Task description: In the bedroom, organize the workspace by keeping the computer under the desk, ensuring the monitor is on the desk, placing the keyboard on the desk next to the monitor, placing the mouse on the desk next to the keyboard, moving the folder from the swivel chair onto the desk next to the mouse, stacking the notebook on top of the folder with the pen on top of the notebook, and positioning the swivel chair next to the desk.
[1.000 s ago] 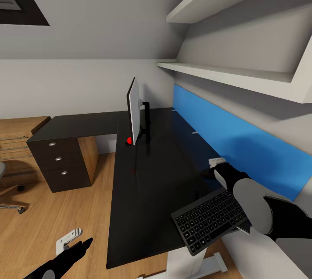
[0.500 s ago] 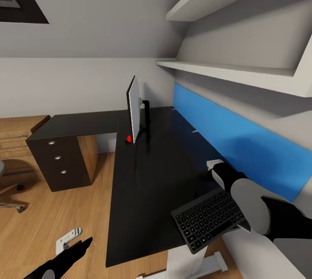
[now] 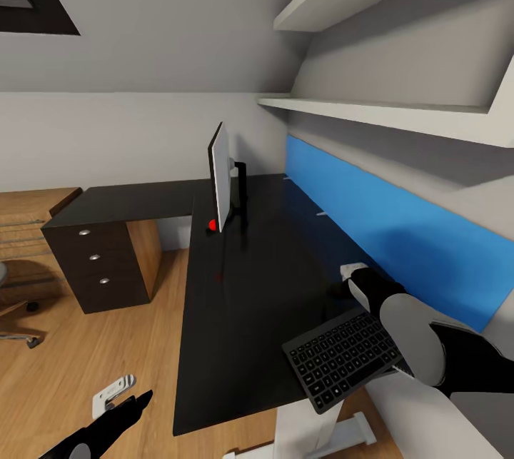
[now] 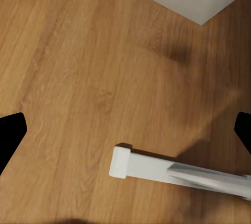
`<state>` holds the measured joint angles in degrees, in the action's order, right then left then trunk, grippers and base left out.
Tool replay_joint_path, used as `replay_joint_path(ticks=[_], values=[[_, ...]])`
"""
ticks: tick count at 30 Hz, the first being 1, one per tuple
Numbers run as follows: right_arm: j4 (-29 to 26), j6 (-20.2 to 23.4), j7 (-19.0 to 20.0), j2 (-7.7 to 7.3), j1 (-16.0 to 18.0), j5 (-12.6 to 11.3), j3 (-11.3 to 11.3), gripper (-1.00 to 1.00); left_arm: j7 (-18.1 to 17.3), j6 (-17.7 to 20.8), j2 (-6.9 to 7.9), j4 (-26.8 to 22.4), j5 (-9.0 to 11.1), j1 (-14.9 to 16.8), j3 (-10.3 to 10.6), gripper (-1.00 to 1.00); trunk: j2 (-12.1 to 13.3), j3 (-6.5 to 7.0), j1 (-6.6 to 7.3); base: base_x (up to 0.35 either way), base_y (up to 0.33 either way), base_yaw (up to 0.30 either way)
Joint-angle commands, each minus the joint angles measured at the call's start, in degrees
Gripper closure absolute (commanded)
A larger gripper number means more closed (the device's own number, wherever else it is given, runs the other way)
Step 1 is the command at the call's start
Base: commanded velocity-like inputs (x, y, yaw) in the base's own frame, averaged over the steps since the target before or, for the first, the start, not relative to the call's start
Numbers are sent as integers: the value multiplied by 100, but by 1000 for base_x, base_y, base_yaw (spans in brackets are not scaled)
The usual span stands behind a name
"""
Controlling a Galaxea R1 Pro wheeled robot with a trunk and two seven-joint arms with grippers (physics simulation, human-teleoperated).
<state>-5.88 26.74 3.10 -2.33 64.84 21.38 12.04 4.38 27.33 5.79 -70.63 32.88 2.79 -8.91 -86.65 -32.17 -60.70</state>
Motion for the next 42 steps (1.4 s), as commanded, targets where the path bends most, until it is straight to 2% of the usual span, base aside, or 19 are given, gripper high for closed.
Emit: replay_joint_path(ticks=[1,10,37,42], values=[[-11,59,33,1,2,58,37,-100,45,28,1,-8,61,2,2,-100,-3,-6,0,0,0,0],[-18,209,26,-3,2,57,54,-100,38,27,1,-4,69,2,-4,-100,-3,-6,0,0,0,0],[137,227,15,-35,2,60,66,-100,36,27,7,5,65,2,-6,-100,-3,-6,0,0,0,0],[185,224,15,-34,2,60,63,-100,36,27,3,6,69,2,-6,-100,-3,-6,0,-162,0,0]])
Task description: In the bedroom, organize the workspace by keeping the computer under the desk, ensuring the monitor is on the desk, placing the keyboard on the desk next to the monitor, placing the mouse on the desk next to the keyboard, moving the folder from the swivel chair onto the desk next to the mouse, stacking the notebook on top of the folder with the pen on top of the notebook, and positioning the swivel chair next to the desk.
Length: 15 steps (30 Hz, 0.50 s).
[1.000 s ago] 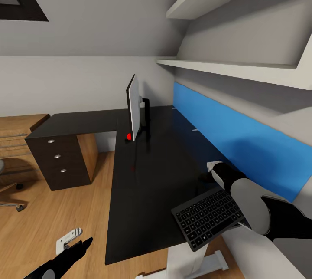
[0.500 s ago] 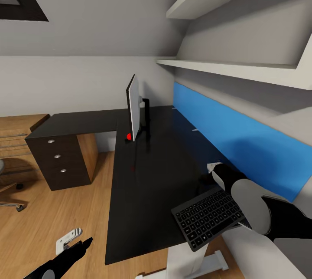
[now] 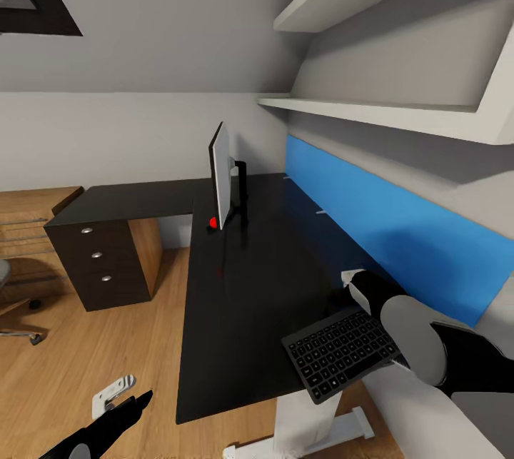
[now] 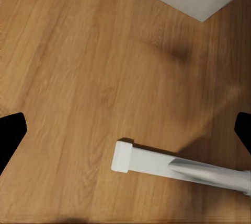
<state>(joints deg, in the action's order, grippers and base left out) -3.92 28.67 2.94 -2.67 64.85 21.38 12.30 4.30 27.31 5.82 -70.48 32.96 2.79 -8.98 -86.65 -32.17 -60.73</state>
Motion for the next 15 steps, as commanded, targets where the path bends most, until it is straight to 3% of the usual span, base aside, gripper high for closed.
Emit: replay_joint_path(ticks=[1,15], values=[[-2,29,29,1,2,60,36,-100,45,29,0,-9,61,2,2,-100,-4,-6,3,-256,0,0],[23,25,22,7,2,61,35,-100,45,29,-1,-9,61,2,2,-100,-4,-6,3,-67,0,0]])
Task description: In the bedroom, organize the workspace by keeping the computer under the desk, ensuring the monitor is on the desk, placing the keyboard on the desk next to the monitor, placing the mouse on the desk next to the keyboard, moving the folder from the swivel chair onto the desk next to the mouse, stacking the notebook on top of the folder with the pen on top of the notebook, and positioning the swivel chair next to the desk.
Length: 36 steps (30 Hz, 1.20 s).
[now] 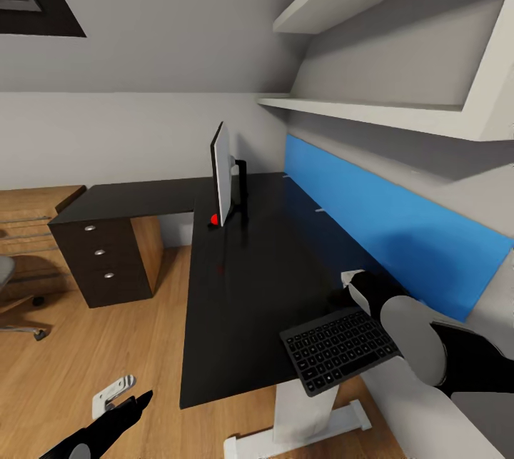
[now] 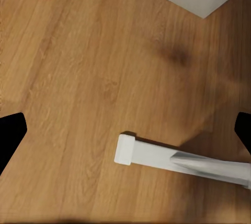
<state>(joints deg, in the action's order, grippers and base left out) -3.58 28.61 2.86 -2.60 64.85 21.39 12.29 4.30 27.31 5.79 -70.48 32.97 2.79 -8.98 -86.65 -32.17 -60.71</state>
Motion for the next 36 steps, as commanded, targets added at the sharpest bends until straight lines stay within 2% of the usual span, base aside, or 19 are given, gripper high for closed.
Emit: replay_joint_path(ticks=[1,19,31,36], values=[[-11,31,30,3,2,61,37,-100,45,29,1,-9,60,2,2,-100,-3,-6,1,-20,0,0],[3,22,37,21,2,66,31,-100,45,29,1,-9,54,2,2,-100,-3,-6,1,-23,0,0],[96,-26,40,29,2,37,30,-100,53,29,1,46,47,2,8,-100,-3,-6,1,-100,81,0],[86,-258,28,24,2,34,36,-100,53,29,-6,79,40,2,10,-100,-3,-6,1,-7,6,0]])
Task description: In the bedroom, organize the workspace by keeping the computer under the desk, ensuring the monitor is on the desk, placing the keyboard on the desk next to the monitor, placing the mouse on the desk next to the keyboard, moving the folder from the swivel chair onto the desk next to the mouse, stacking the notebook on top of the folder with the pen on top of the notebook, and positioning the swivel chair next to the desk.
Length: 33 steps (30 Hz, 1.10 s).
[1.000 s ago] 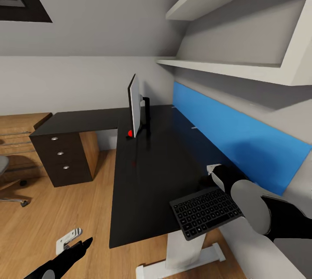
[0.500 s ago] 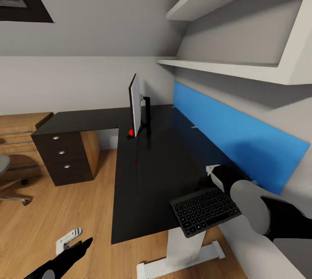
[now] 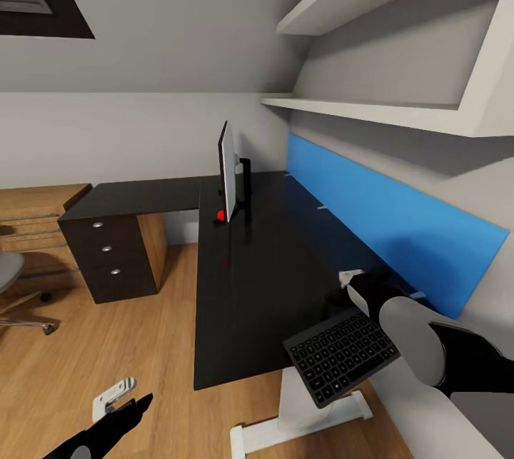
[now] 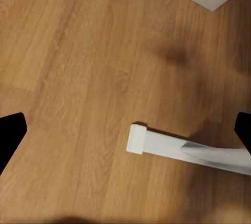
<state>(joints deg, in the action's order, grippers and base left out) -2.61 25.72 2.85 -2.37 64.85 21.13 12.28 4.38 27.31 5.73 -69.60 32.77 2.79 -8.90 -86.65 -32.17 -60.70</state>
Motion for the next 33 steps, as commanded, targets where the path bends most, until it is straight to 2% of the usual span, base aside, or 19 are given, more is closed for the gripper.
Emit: replay_joint_path(ticks=[1,18,33], values=[[-8,-46,27,0,2,59,37,-100,45,28,0,-6,60,2,2,-100,-3,-6,0,-2,1,0],[-15,-218,30,-1,2,51,41,-100,48,28,-46,65,49,2,70,-100,-3,-6,0,0,0,0],[-25,-598,15,-1,2,49,52,-100,54,28,-45,83,47,2,126,-100,-3,-6,0,0,0,0]])
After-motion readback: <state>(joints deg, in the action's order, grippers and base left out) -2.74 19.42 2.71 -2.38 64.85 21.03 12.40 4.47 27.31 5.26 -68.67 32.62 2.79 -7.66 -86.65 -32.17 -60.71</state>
